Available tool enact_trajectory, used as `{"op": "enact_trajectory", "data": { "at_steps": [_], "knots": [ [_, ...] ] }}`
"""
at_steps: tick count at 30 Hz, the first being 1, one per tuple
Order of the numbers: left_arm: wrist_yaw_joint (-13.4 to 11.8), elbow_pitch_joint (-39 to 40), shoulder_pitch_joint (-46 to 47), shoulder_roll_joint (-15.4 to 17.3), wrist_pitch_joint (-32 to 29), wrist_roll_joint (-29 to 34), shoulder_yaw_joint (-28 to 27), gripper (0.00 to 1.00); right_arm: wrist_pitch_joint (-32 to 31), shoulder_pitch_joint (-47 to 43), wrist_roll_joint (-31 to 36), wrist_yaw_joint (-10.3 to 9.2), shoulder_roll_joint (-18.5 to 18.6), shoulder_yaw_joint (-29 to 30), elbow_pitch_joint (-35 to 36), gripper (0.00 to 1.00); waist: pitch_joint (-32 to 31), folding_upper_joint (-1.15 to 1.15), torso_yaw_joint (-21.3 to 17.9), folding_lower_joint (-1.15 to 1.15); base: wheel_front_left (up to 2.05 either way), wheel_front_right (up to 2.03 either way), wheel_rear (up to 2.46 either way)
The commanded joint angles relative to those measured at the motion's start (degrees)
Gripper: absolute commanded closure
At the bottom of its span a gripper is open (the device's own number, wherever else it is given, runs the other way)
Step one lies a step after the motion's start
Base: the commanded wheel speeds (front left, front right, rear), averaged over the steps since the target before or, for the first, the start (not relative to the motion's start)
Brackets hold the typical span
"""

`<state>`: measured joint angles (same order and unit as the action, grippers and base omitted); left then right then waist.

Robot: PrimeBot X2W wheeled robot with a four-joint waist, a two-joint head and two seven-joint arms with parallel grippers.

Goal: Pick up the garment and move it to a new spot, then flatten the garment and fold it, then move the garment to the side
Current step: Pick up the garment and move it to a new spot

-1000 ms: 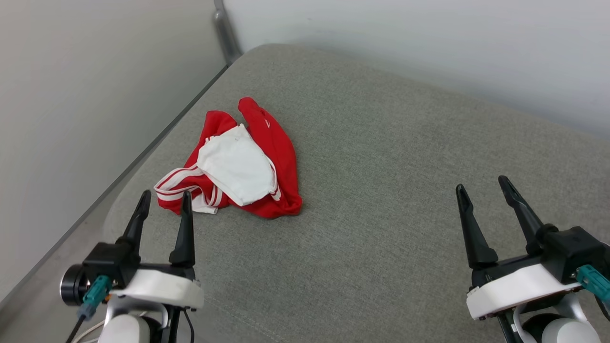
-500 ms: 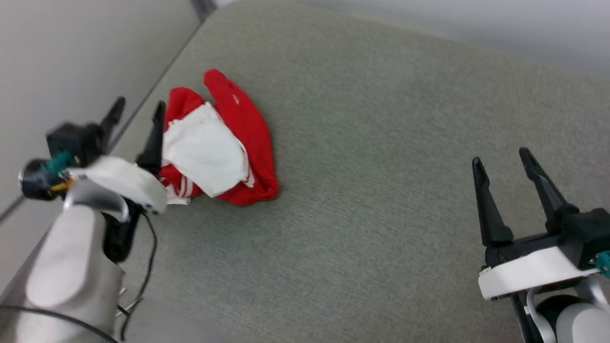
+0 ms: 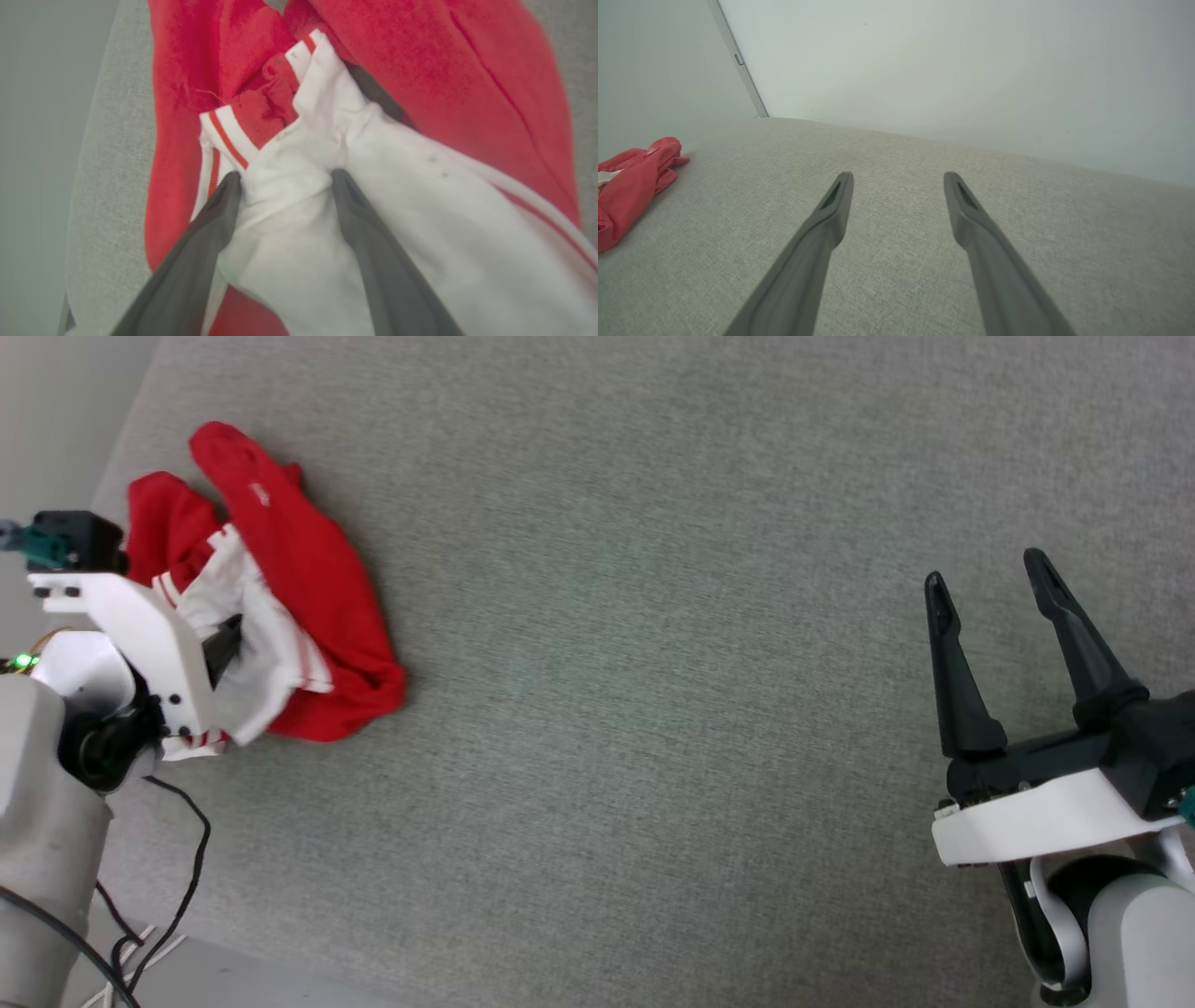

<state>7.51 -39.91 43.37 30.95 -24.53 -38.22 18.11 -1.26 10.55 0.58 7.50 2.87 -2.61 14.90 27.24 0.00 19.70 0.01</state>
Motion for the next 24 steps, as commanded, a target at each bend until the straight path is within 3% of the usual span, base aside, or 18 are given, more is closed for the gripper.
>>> {"op": "enact_trajectory", "data": {
  "at_steps": [1, 7, 9, 10, 15, 24],
  "knots": [
    [0.0, -1.8, 0.4, 0.4, -1.9, -1.4, 0.6, 0.00, 0.3, 1.3, 0.2, -0.02, 0.1, -0.3, -0.1, 0.00, 2.3, 0.00, -2.0, -0.01, 0.00, 0.00, 0.00],
    [-0.1, -10.7, -1.6, -1.7, -10.2, -7.5, 2.6, 0.03, 0.8, 2.4, 0.1, -0.02, 0.0, -0.3, -0.8, 0.00, 3.5, 0.00, -3.0, -0.01, 0.00, 0.00, 0.00],
    [-0.1, -12.3, -2.1, -2.7, -10.6, -8.5, 3.0, 0.94, 0.8, 2.5, 0.0, -0.02, 0.0, -0.2, -0.9, 0.00, 3.4, 0.00, -3.1, -0.01, 0.00, 0.00, 0.00],
    [-0.1, -13.1, -2.1, -3.1, -9.9, -9.0, 3.1, 1.00, 0.8, 2.4, 0.0, -0.02, 0.0, -0.2, -1.0, 0.00, 3.4, 0.00, -3.1, -0.01, 0.00, 0.00, 0.00],
    [-0.6, -15.4, 0.1, -1.7, -0.7, -6.7, 2.9, 1.00, 0.5, 2.1, 0.2, -0.02, 0.0, 0.3, -1.0, 0.00, 2.1, 0.00, -2.4, -0.01, 0.00, 0.00, 0.00],
    [-3.8, -14.4, 7.9, 0.7, 25.1, 0.8, 3.2, 1.00, 1.9, -0.3, -2.0, -0.02, 0.0, 1.1, -2.8, 0.00, -5.7, 0.00, -0.4, -0.01, 0.00, 0.00, 0.00]
  ]
}}
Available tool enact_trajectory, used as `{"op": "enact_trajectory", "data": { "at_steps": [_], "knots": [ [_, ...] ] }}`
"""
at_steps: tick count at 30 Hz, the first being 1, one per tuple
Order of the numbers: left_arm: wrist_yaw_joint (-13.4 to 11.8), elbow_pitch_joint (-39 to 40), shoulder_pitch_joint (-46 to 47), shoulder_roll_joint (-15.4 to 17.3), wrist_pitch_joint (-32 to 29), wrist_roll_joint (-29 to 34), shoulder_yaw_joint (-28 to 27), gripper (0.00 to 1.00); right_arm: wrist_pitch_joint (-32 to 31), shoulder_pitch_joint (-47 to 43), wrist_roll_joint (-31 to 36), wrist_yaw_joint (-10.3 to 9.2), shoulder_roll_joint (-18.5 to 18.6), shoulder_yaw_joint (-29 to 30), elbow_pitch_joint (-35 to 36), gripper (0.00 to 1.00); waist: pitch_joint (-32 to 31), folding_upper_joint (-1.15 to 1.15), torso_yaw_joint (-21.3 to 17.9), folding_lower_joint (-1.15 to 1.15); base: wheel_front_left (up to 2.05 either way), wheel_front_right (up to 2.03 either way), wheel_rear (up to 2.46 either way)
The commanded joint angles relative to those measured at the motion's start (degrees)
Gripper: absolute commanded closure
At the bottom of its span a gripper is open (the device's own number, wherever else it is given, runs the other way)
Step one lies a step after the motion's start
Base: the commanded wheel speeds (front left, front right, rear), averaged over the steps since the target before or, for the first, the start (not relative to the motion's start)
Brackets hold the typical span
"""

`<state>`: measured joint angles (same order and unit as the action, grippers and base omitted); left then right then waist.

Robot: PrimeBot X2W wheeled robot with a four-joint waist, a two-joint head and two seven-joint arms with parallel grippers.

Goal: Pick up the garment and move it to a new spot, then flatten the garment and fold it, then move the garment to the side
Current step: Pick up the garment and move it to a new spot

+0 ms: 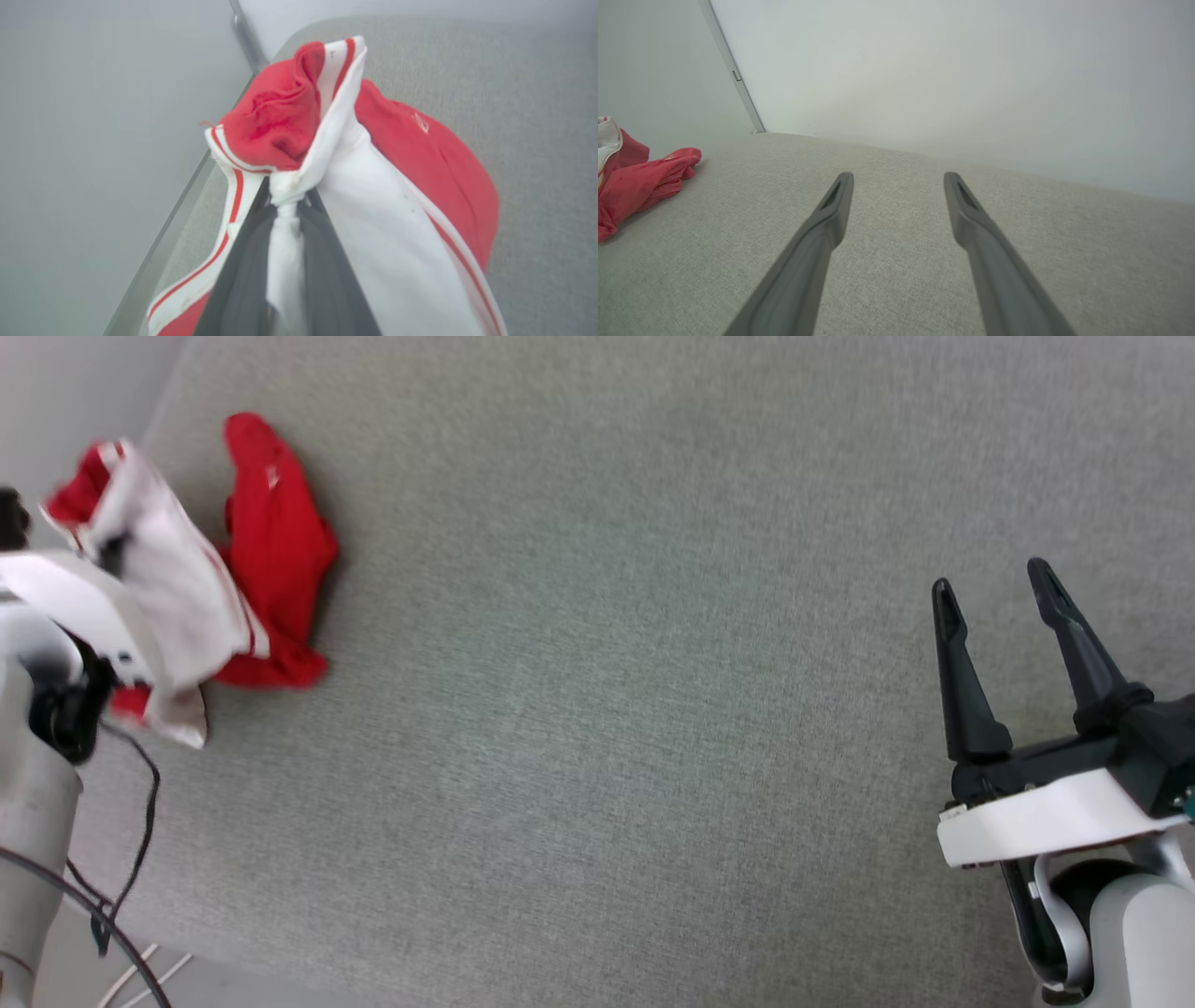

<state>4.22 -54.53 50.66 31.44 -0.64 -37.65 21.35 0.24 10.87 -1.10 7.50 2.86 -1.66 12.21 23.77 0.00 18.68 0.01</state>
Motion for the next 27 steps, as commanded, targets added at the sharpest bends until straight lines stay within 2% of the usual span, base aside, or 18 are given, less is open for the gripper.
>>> {"op": "enact_trajectory", "data": {
  "at_steps": [1, 5, 9, 16, 21, 27],
  "knots": [
    [-0.9, 0.6, 1.1, 0.3, 3.4, 0.9, -0.1, 1.00, 0.6, -1.0, -0.6, -0.02, 0.1, 0.3, -0.3, 0.00, -3.2, 0.00, 0.7, -0.01, 0.00, 0.00, 0.00],
    [-2.5, 2.7, 2.8, 0.1, 11.0, 2.8, 0.1, 1.00, 1.7, -2.6, -2.3, -0.02, 0.0, 1.0, -1.2, 0.00, -7.3, 0.00, 0.2, -0.01, 0.00, 0.00, 0.00],
    [-4.2, 6.3, 2.8, -1.0, 14.5, 4.0, -0.1, 1.00, 2.4, -4.5, -3.5, -0.02, 0.0, 2.0, -1.8, 0.00, -11.0, 0.00, -1.0, -0.01, 0.00, 0.00, 0.00],
    [-5.8, 15.4, -0.9, -3.9, 15.6, 4.6, 0.0, 1.00, 3.2, -7.6, -5.4, -0.02, 0.0, 3.3, -2.1, 0.00, -15.6, 0.00, -4.3, -0.01, 0.00, 0.00, 0.00],
    [-7.5, 25.4, -6.6, -6.2, 15.8, 5.2, 0.5, 1.00, 3.3, -9.6, -6.5, -0.02, 0.0, 3.7, -2.2, 0.00, -18.4, 0.00, -8.7, -0.01, 0.00, 0.00, 0.00],
    [-8.4, 37.0, -13.6, -8.8, 15.4, 5.1, 3.1, 1.00, 2.4, -11.3, -6.9, -0.02, 0.0, 3.7, -1.5, 0.00, -19.7, 0.00, -14.4, -0.01, 0.00, 0.00, 0.00]
  ]
}}
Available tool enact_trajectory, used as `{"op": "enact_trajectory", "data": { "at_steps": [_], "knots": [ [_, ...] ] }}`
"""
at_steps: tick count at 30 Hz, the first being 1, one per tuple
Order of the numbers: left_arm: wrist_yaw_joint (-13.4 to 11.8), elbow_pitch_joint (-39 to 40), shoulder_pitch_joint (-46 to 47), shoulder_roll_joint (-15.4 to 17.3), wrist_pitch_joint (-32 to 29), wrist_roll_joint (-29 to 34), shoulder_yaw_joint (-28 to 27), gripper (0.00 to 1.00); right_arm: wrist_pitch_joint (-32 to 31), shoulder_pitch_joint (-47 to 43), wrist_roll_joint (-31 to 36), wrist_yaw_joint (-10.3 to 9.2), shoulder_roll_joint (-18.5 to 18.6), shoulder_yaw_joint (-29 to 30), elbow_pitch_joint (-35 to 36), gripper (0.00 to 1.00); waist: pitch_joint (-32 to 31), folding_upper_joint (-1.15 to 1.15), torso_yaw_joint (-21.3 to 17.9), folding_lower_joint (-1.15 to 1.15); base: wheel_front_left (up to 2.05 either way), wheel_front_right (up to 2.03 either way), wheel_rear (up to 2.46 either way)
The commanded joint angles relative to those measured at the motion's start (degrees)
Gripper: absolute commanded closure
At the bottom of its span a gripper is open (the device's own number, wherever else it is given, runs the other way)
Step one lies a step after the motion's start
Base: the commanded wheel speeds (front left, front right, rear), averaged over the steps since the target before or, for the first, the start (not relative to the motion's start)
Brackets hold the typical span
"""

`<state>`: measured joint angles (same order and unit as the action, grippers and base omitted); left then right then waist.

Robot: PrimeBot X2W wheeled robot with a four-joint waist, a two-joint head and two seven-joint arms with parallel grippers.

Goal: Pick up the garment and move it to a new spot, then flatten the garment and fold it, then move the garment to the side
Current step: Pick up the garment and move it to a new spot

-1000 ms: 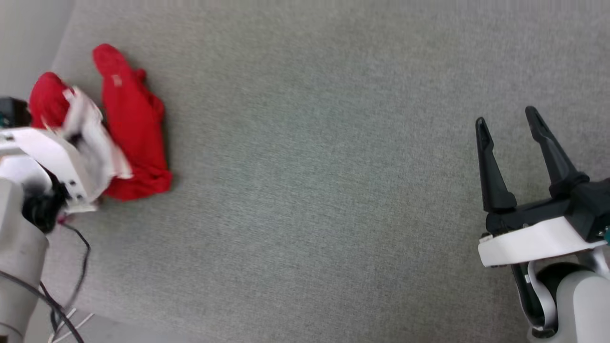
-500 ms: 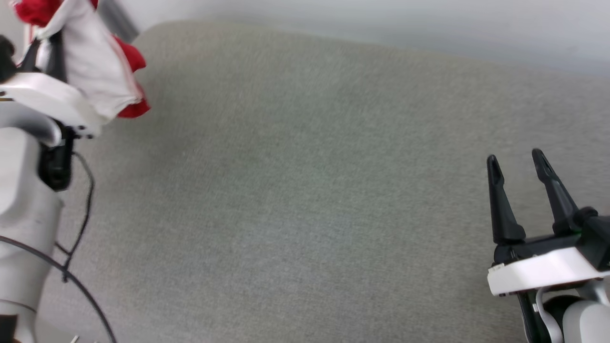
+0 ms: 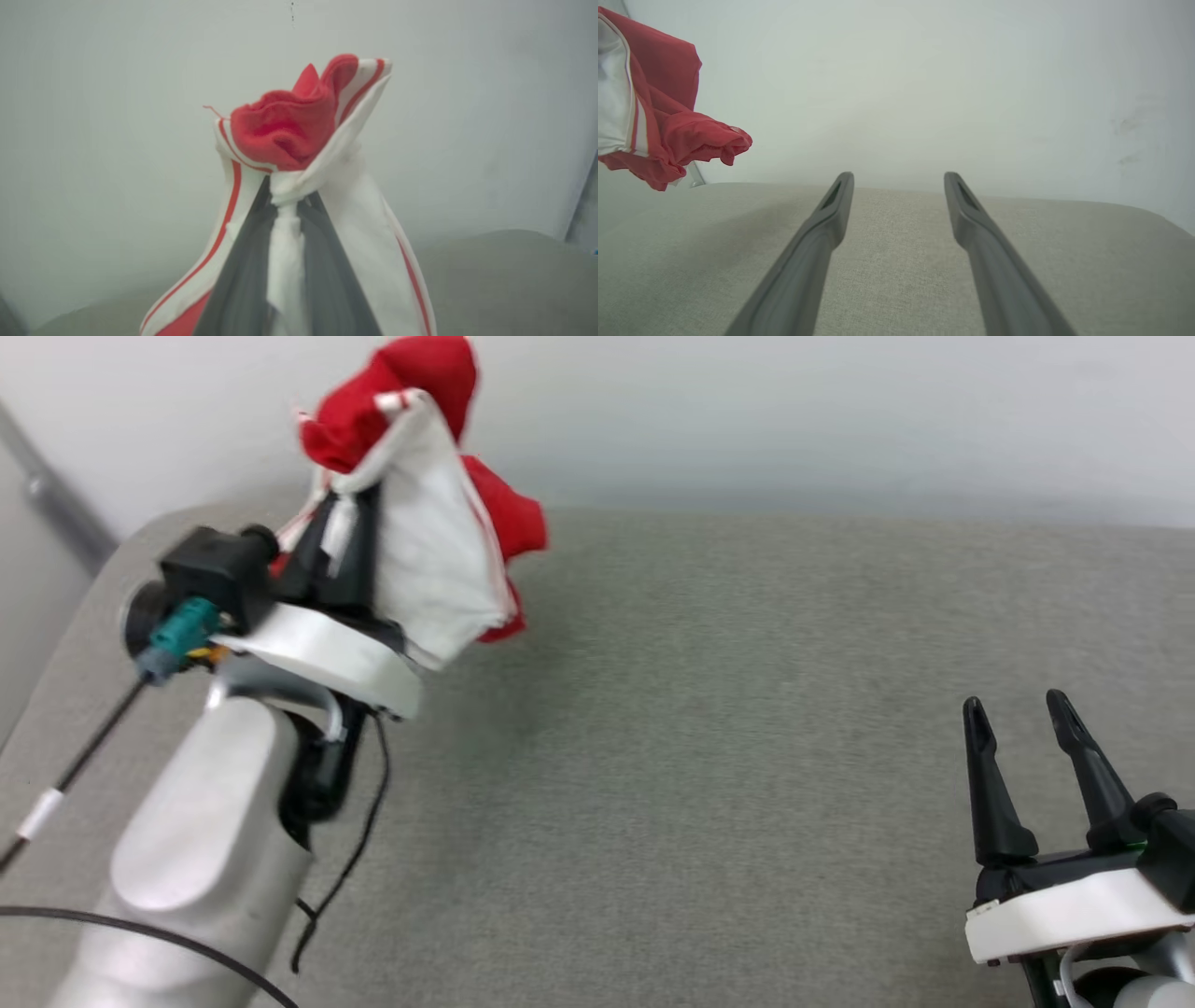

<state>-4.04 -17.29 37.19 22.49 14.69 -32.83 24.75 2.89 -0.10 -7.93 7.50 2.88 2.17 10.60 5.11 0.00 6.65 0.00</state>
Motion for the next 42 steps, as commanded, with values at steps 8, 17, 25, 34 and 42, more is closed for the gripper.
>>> {"op": "enact_trajectory", "data": {
  "at_steps": [8, 17, 25, 34, 42],
  "knots": [
    [0.4, 9.4, -6.4, -4.5, -3.5, 1.0, 7.8, 1.00, -0.8, -0.8, -0.4, -0.02, 0.0, 0.4, 1.8, 0.00, 1.4, 0.00, -6.9, 0.00, 0.00, 0.00, 0.00],
    [2.8, 6.9, -13.5, -5.4, -8.9, 2.7, 17.7, 1.00, 0.0, 1.5, -1.2, -0.02, 0.0, -0.1, 1.8, 0.00, 6.4, 0.00, -8.3, 0.00, 0.00, 0.00, 0.00],
    [4.6, 3.6, -14.8, -6.1, -8.9, 3.6, 21.3, 0.00, 0.6, 2.8, -0.8, -0.02, 0.0, -0.2, 0.7, 0.00, 7.7, 0.00, -6.7, 0.00, 0.00, 0.00, 0.00],
    [1.9, 7.5, -13.7, -7.2, -1.2, 5.4, 18.2, 0.00, 0.2, 0.9, -0.6, -0.02, 0.0, 0.4, -0.4, 0.00, 2.2, 0.00, -3.8, 0.00, 0.00, 0.00, 0.00],
    [-6.6, 12.9, -20.2, -4.8, 0.6, 6.8, 6.7, 0.00, -0.9, -2.7, -0.5, -0.02, 0.0, 0.4, 0.4, 0.00, -1.9, 0.00, -2.3, 0.00, 0.00, 0.00, 0.00]
  ]
}}
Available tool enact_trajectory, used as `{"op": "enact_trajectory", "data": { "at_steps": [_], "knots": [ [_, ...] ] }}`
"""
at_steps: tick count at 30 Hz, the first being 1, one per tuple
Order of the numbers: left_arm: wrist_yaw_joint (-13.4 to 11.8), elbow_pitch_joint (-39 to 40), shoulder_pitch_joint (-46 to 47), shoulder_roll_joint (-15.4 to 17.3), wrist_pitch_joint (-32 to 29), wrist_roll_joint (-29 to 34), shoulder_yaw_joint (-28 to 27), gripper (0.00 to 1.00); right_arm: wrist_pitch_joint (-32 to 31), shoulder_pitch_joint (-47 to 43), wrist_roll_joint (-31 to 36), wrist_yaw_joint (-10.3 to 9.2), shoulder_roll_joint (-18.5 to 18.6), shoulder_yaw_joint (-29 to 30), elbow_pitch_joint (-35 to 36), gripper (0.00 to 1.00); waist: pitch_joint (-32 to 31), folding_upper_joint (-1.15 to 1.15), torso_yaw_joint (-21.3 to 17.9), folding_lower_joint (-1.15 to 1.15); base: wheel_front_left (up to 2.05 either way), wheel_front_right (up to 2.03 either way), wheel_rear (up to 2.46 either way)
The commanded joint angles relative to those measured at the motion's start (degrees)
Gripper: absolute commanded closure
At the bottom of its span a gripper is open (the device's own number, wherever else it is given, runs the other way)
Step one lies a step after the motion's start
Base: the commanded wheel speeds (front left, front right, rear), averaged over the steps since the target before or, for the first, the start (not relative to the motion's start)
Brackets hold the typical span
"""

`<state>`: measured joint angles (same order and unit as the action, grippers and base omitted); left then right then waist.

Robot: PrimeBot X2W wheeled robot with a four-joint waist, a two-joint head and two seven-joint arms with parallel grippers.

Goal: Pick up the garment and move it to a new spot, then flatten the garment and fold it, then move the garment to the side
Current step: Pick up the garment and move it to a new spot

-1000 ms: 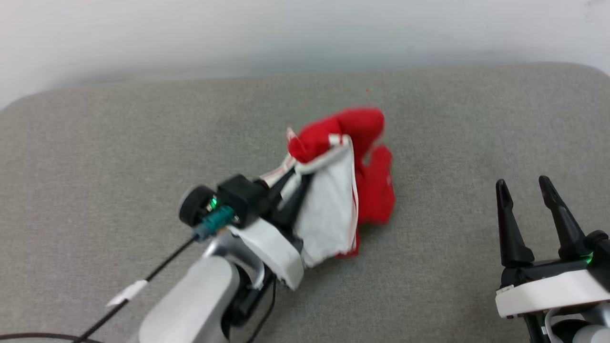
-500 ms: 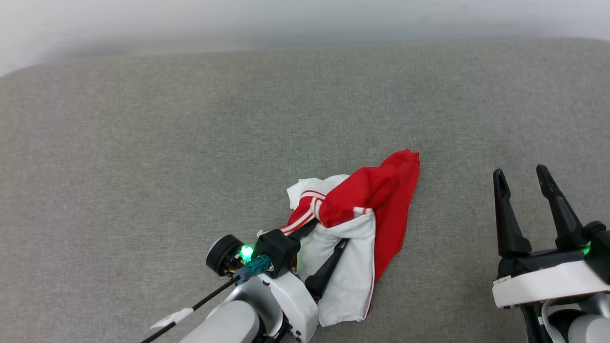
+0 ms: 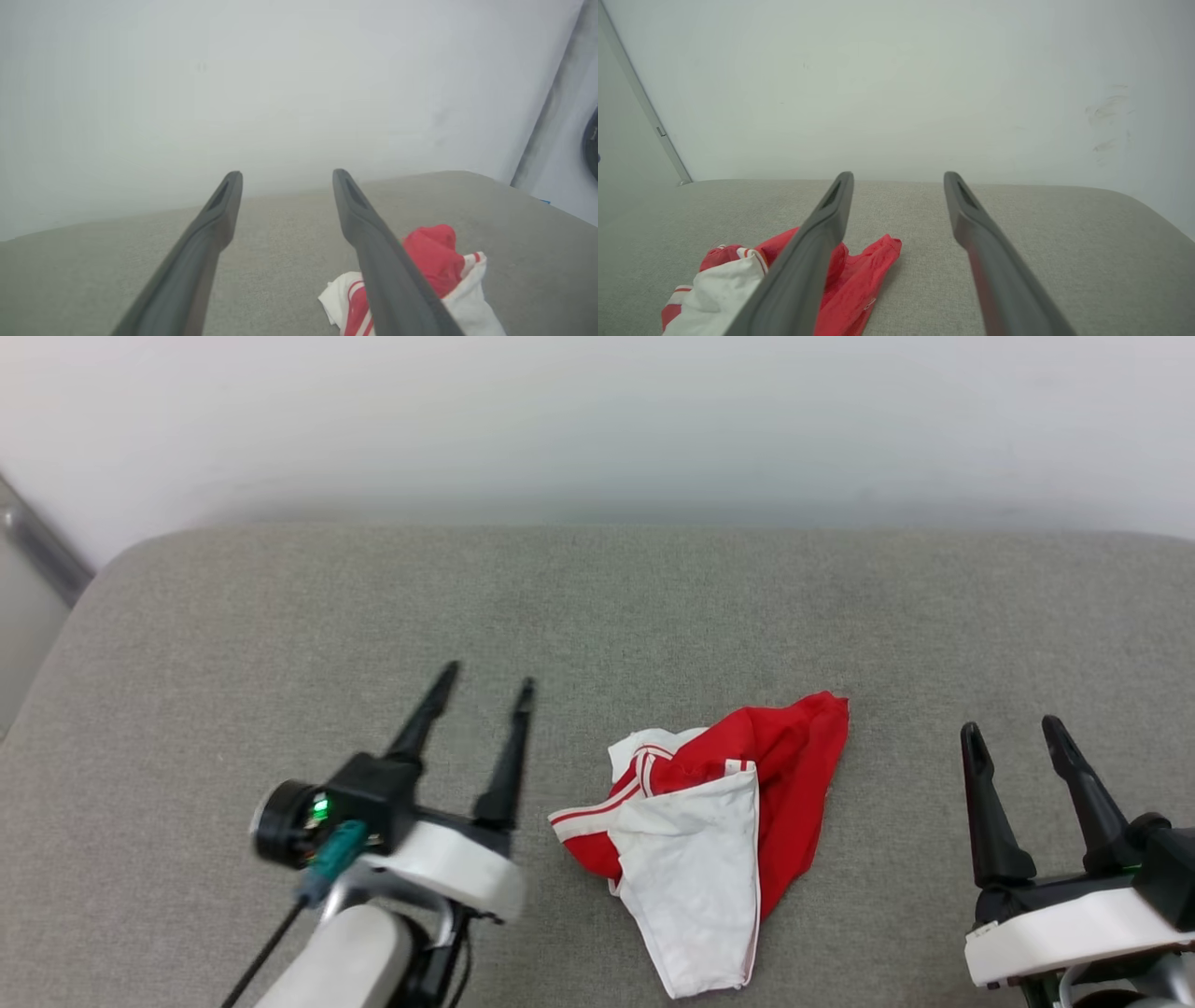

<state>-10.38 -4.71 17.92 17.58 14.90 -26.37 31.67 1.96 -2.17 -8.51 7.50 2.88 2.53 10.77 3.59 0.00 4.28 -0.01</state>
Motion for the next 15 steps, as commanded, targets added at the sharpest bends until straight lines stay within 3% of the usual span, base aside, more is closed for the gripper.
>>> {"op": "enact_trajectory", "data": {
  "at_steps": [1, 6, 15],
  "knots": [
    [-0.9, 0.7, -2.1, 0.5, 0.4, 0.5, -1.7, 0.00, -0.2, -1.1, 0.0, -0.02, 0.0, 0.0, 0.2, 0.00, -0.8, 0.00, 0.0, 0.01, 0.00, 0.00, 0.00],
    [-1.9, 1.4, -8.5, 2.9, 0.3, 0.5, -7.9, 0.00, -0.6, -2.9, -0.7, -0.02, 0.0, -0.4, 0.6, 0.00, -2.6, 0.00, -1.0, 0.01, 0.00, 0.00, 0.00],
    [0.6, 0.3, -14.8, 3.5, 0.3, 0.5, -12.1, 0.00, -1.8, -5.8, -0.8, -0.02, 0.0, -0.8, 2.4, 0.00, -4.1, 0.00, -2.5, 0.01, 0.00, 0.00, 0.00]
  ]
}}
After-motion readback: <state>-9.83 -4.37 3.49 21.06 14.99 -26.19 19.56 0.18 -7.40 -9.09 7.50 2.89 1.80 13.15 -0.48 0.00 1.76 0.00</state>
